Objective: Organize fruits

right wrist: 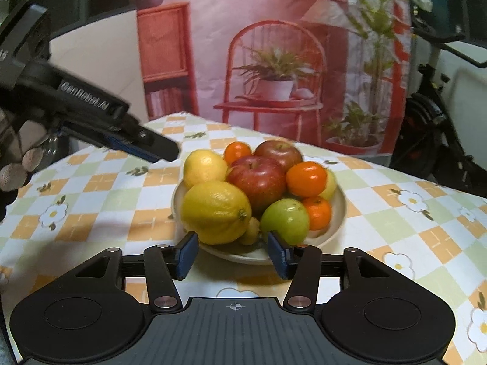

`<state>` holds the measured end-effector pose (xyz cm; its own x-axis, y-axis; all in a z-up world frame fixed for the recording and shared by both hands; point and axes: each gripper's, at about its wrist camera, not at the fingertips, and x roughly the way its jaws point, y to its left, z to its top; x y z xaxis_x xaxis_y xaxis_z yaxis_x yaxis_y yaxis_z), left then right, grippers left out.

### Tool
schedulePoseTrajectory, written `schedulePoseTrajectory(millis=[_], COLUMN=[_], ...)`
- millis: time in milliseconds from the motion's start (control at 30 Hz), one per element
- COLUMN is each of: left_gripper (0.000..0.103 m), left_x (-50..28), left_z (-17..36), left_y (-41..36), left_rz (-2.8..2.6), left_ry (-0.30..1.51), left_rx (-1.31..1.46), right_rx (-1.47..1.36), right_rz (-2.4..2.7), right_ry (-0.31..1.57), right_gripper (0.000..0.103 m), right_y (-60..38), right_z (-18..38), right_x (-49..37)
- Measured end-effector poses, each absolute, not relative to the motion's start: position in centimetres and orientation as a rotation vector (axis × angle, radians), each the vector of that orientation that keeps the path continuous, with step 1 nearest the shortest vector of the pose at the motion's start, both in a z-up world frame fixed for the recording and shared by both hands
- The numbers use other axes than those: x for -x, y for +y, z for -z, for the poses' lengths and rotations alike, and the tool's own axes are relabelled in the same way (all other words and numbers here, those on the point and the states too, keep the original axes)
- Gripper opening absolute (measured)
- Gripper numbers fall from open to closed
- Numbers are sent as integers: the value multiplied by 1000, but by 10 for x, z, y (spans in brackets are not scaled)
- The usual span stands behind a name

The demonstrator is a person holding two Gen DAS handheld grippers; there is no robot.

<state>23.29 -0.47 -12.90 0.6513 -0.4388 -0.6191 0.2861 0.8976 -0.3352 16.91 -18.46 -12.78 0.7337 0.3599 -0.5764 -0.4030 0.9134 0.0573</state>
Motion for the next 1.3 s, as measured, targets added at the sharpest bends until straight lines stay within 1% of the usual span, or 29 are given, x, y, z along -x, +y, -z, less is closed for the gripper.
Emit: schedulePoseTrajectory(millis=[167, 233, 300, 333, 367, 400, 433, 500, 533, 567, 600, 800, 1067, 1300], left_gripper=[39, 51, 56, 60, 64, 73, 78, 83, 91, 96, 103, 103, 103, 103], left_x=[-220, -213, -207, -203, -199, -196, -192, -182, -176, -170, -164, -126, -72, -37], left_z=[114, 106, 97, 92, 86, 82, 76, 66, 61, 55, 50, 17, -23, -45], left_y=[-2, 0, 2, 3, 3, 3, 3, 3, 4, 5, 6, 17, 12, 12], left_rz=[373, 355, 341, 337, 335, 334, 332, 307, 293, 283, 275, 275, 231, 204], left_ry=[711, 686, 657, 644, 633, 621, 607, 580, 569, 558, 550, 480, 392, 346], left_rx=[161, 147, 135, 129, 121, 114, 104, 74, 60, 52, 51, 99, 46, 51], right_rx=[-1, -34, -58, -70, -85, -95, -105, -120, -128, -135, -140, -149, -93, -52], right_rz=[-352, -318, -285, -272, -259, -251, -239, -216, -205, -189, -176, -170, -147, -137], right_ry=[568, 544, 522, 513, 507, 502, 491, 473, 465, 458, 454, 468, 404, 354], right_gripper=[60, 67, 76, 79, 84, 89, 92, 101, 103, 102, 102, 103, 103, 103], right_y=[-199, -206, -212, -215, -217, -219, -221, -224, -225, -226, -228, -226, -212, -200], right_z=[110, 101, 91, 86, 80, 74, 67, 55, 49, 41, 35, 3, -39, -69], right_x=[-161, -157, -152, -150, -148, -146, -142, -136, -132, -128, -125, -101, -59, -31])
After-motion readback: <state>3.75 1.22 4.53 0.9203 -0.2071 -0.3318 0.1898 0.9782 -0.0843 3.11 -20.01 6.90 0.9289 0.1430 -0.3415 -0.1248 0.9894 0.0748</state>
